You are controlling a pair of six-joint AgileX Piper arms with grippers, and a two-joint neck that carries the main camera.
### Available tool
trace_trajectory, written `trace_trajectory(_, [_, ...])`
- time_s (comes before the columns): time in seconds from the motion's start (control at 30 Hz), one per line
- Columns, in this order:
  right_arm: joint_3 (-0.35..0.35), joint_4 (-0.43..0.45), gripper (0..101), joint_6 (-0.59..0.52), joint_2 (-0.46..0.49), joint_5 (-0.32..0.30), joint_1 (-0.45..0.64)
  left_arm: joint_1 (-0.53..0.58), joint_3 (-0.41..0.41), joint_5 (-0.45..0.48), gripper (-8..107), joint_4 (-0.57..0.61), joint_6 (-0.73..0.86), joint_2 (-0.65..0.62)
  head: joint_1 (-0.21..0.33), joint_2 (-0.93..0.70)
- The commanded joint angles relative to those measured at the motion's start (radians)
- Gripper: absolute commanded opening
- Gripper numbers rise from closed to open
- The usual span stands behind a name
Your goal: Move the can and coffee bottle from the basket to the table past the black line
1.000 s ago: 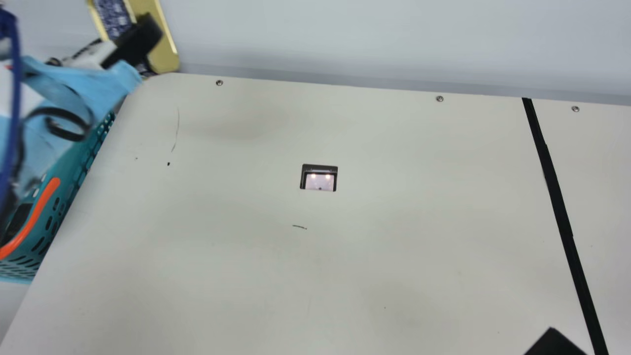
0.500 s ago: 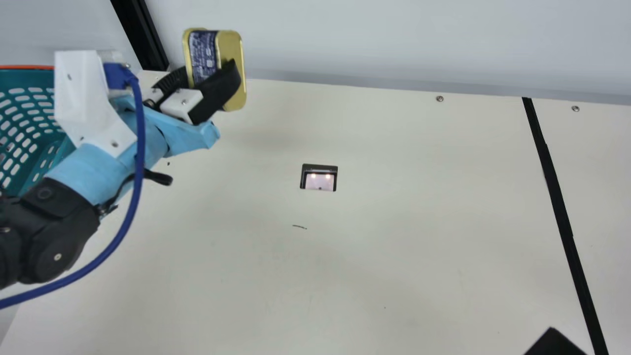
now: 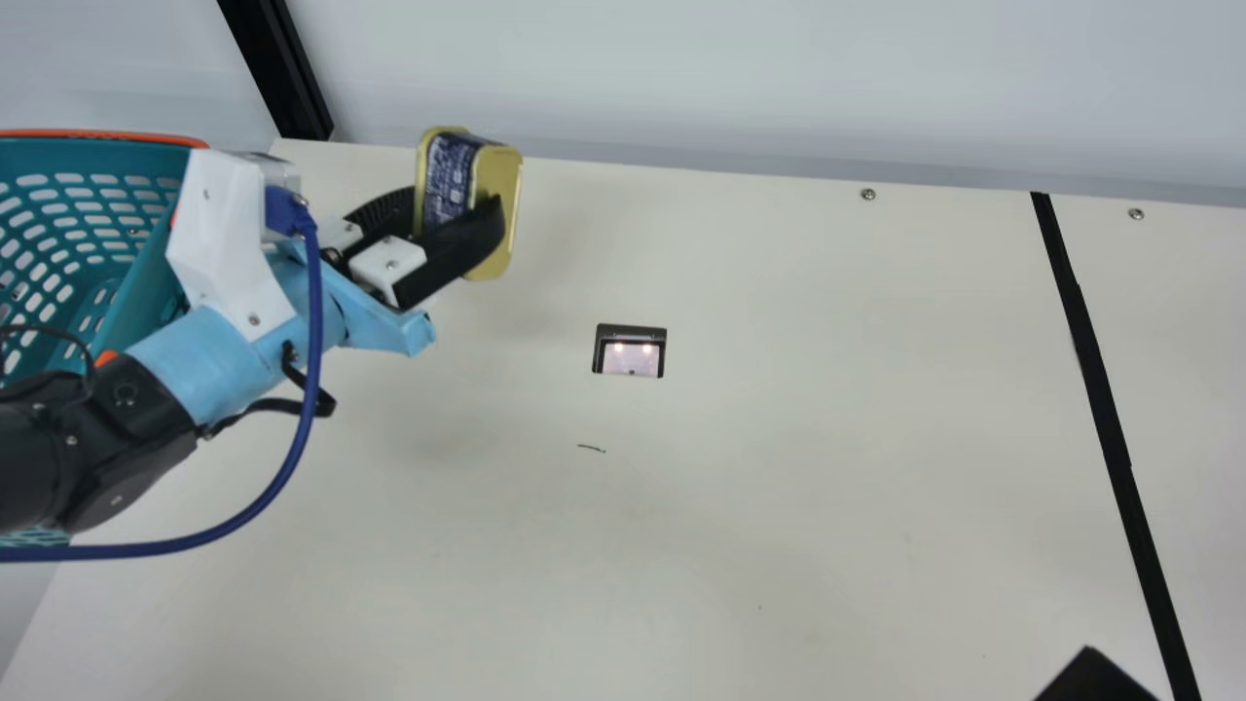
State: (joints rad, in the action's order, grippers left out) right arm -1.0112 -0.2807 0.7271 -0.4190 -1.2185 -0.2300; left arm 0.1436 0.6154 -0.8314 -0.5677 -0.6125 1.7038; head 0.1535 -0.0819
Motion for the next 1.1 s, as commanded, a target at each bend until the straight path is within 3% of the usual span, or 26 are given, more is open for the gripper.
trace_trajectory(0.0, [0.0, 0.0, 101, 0.0, 0.0, 0.0, 0.0, -0.002, 0.0, -0.012, 10, -0.033, -0.008, 0.009, 0.005, 0.0])
trace_trajectory(0.33, [0.0, 0.0, 101, 0.0, 0.0, 0.0, 0.0, 0.037, 0.006, -0.038, 10, -0.028, -0.015, 0.042, 0.005, 0.0])
trace_trajectory(1.07, [0.0, 0.0, 101, 0.0, 0.0, 0.0, 0.0, 0.186, 0.068, -0.033, 10, 0.122, 0.001, 0.12, 0.005, 0.0])
